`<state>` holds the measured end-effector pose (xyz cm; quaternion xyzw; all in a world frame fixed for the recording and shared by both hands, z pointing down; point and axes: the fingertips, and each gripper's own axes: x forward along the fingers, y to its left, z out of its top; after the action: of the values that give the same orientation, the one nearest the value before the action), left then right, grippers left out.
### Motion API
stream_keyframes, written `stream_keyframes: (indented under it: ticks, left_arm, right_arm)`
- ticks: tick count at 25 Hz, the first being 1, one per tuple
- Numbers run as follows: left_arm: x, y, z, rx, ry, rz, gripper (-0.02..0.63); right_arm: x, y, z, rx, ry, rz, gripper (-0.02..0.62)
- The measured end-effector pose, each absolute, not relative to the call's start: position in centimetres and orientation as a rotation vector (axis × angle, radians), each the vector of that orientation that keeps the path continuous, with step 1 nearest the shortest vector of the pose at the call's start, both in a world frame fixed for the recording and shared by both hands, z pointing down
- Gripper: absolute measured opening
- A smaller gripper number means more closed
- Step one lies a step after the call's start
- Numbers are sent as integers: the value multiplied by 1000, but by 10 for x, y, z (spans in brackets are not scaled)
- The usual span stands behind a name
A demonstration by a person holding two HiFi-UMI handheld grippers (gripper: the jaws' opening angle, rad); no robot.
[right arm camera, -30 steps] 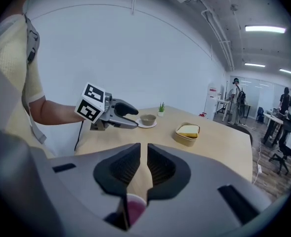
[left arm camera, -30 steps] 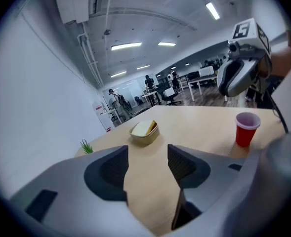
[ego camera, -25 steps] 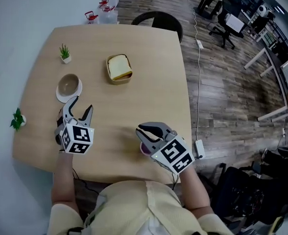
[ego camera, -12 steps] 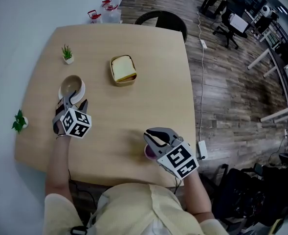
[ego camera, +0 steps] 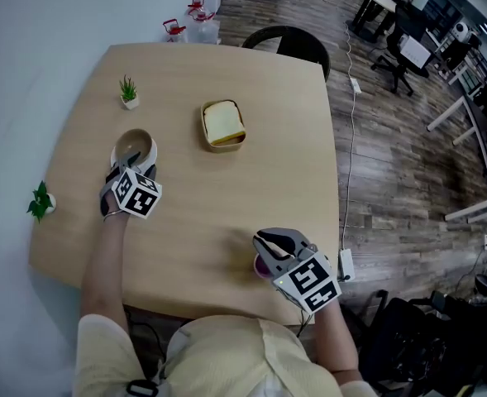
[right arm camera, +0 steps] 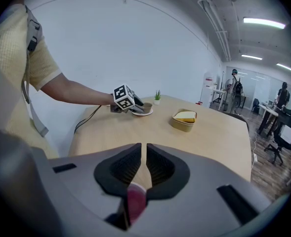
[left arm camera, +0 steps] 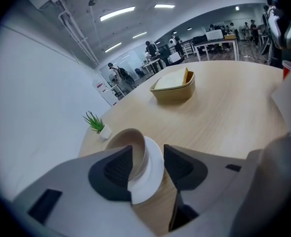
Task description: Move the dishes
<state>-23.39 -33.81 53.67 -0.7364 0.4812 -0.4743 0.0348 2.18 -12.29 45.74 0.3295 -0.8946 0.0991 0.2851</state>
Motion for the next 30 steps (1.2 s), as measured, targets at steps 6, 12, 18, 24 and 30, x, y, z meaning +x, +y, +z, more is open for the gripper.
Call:
stream_keyframes:
  ticks: [6,12,18,24,30]
  left_arm:
    - [-234,-341,546,-2271,1459,-1498,176]
    - [-238,-344,549,-2251,1457,-1525,136]
    - [-241,-344,549,-2217,1400,-1575,41]
    - [-228,-329,539,-2237,1285,-1563,31]
    - [-191,-301,514,-2255,1121,-1471,31]
  right_arm:
    - [25,-121,456,877,-2386,277,44]
    - [24,-117,457,862,-2385,279,44]
    - [24,-112,456,849,-2390,273,44]
    - [29,-111,454,869,-2389,269,44]
    - [35,-109,457,897,-2378,277,44]
